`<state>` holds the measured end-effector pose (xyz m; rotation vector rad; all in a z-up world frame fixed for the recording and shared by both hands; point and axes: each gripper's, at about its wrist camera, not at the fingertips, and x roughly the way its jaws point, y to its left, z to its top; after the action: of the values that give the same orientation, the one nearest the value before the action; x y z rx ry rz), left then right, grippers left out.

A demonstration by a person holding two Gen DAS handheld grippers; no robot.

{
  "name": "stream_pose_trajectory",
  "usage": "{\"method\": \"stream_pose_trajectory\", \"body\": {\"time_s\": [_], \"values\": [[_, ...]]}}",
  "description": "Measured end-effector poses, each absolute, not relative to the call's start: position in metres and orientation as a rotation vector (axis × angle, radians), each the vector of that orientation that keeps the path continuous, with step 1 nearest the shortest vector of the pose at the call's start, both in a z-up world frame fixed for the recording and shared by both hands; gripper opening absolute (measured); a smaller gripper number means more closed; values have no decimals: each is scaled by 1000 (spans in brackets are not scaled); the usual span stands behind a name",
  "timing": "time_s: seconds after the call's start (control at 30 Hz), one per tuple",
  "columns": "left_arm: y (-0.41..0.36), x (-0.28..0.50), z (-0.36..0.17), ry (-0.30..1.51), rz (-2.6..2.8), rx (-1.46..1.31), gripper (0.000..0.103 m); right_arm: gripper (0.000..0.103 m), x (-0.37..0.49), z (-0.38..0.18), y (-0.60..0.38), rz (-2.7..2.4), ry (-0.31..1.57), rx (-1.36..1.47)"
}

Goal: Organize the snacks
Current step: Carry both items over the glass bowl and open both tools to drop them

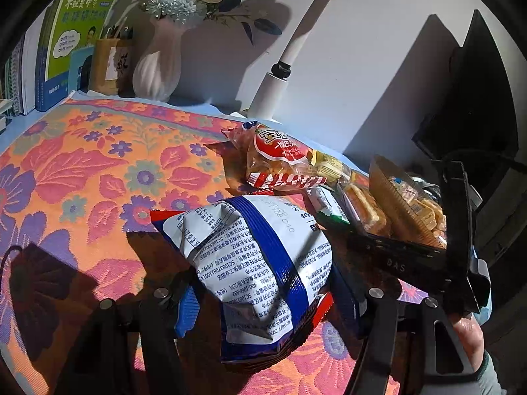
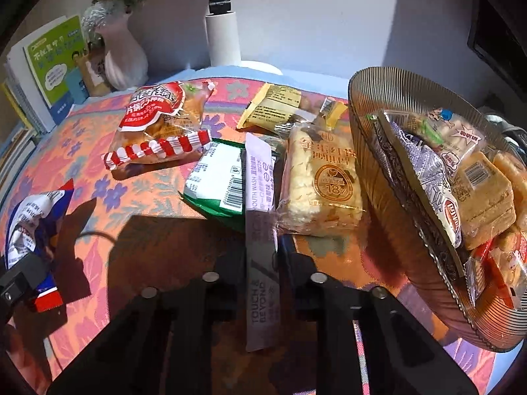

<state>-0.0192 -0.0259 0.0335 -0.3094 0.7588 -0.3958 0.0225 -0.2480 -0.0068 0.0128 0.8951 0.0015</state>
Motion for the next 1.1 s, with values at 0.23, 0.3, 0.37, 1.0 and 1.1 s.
{"method": "stream_pose_trajectory", "body": {"time_s": [0.23,0.3,0.37,1.0,1.1], "values": [[-26,-19,33,764,-392,-307,66,16,-9,1,-245,72,877,20],[-26,-18,33,766,-389,-307,66,15,-24,3,-242,103,872,21],[-26,-19,33,765,-387,-306,66,15,-42,7,-241,120,863,26],[-24,-16,30,783,-386,-303,66,45,-8,-13,-227,62,940,-23],[-25,-17,31,781,-387,-299,66,19,-14,-11,-213,65,906,-98]]}}
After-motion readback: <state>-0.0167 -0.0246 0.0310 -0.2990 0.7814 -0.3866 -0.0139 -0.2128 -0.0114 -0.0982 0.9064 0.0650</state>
